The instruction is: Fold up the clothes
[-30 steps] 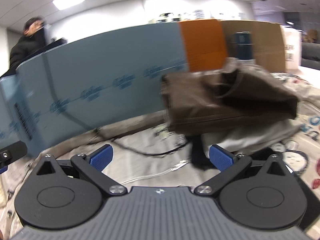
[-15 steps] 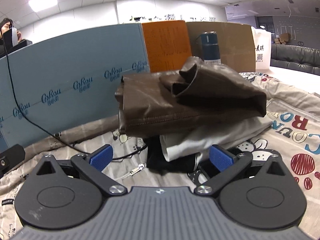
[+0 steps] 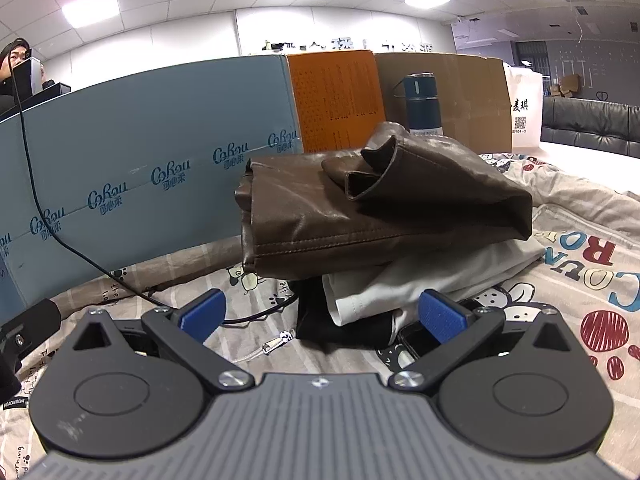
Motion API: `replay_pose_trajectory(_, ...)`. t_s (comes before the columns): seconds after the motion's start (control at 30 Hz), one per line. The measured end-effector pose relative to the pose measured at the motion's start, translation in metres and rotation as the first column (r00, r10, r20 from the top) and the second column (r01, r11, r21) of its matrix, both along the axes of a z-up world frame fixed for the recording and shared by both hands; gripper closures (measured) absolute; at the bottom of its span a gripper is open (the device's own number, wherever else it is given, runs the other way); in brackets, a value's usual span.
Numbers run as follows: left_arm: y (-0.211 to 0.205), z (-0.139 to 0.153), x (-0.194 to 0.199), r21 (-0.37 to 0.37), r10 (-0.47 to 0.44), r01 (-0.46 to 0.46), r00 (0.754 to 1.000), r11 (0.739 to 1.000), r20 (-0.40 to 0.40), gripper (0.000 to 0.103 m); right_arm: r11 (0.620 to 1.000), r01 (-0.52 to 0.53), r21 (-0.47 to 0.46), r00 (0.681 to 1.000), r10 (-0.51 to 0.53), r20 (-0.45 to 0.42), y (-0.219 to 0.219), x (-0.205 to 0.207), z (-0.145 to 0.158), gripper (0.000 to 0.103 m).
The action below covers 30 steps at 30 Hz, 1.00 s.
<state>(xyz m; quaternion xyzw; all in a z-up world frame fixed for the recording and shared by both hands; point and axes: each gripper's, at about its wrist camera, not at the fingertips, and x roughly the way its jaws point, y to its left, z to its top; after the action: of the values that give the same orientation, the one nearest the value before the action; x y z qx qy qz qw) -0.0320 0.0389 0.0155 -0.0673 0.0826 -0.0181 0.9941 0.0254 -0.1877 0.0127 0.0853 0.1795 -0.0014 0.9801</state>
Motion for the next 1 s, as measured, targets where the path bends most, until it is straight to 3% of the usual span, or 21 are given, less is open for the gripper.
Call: replay_pose_trajectory(1.0,-0.0009,-0.0056,0.0047,0.028,0.019,-0.018,0.998,0.999,-0.053,0.0,1.0,-0.014,-0.021,1.0,0.014,-0.004,0.0061,0.0,-0.004,0.0)
